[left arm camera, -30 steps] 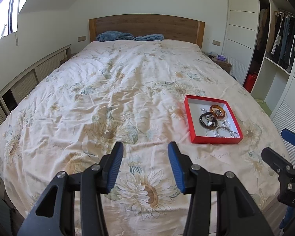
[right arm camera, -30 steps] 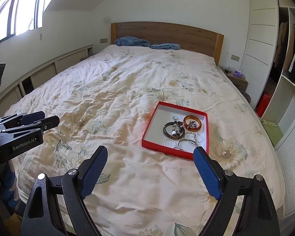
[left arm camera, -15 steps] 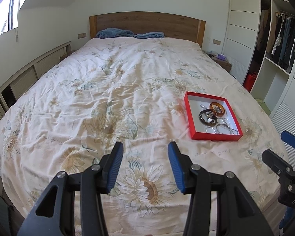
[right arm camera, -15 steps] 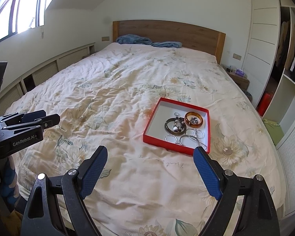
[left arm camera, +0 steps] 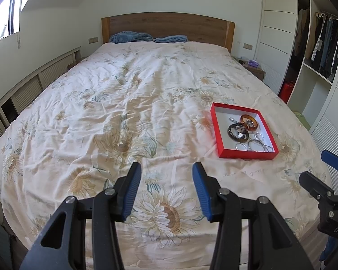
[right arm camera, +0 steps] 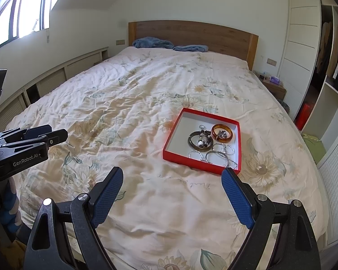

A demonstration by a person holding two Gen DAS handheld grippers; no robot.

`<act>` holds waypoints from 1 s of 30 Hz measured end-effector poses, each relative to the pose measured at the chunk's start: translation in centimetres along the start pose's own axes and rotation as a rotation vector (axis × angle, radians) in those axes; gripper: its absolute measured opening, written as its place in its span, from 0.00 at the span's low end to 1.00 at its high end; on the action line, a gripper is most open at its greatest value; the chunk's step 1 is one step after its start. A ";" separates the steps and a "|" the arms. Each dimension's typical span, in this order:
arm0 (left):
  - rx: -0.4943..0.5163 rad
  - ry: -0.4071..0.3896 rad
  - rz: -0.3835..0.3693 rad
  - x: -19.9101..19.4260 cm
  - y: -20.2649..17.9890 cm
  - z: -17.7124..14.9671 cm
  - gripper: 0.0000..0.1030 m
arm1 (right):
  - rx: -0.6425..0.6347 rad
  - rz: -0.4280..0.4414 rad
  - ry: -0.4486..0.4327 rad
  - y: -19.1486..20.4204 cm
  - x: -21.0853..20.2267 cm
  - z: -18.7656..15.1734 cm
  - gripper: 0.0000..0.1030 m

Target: Organize jewelry

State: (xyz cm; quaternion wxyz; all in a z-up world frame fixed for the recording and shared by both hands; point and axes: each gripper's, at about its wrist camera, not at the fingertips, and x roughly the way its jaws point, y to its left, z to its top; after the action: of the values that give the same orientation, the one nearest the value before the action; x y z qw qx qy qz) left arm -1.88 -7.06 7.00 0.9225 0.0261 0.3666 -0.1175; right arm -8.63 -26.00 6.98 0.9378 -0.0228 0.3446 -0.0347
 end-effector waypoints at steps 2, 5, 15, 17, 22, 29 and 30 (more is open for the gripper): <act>-0.001 0.000 -0.001 0.0 0.0 0.0 0.45 | 0.003 -0.001 0.003 -0.1 0.2 0.0 0.86; 0.001 -0.004 0.000 0.0 0.1 0.2 0.52 | 0.006 -0.001 0.007 -0.2 0.3 -0.1 0.86; -0.002 0.000 -0.004 0.3 -0.2 -0.4 0.52 | 0.010 0.001 0.013 -0.3 0.5 -0.2 0.86; 0.002 0.002 -0.004 0.4 -0.1 -0.2 0.53 | 0.012 0.001 0.014 -0.3 0.6 -0.3 0.86; 0.002 0.005 -0.005 0.5 -0.2 -0.4 0.53 | 0.018 0.001 0.018 -0.4 0.9 -0.5 0.86; 0.005 0.018 -0.001 1.1 -0.3 -0.7 0.53 | 0.031 -0.004 0.025 -0.8 1.1 -0.6 0.86; 0.005 0.018 -0.001 1.1 -0.4 -0.7 0.53 | 0.033 -0.004 0.027 -0.8 1.2 -0.6 0.86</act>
State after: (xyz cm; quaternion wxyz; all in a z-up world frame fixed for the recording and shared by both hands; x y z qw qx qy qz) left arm -1.64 -7.54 5.74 0.9191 0.0296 0.3746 -0.1185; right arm -8.19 -26.94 5.82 0.9333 -0.0074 0.3564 -0.0427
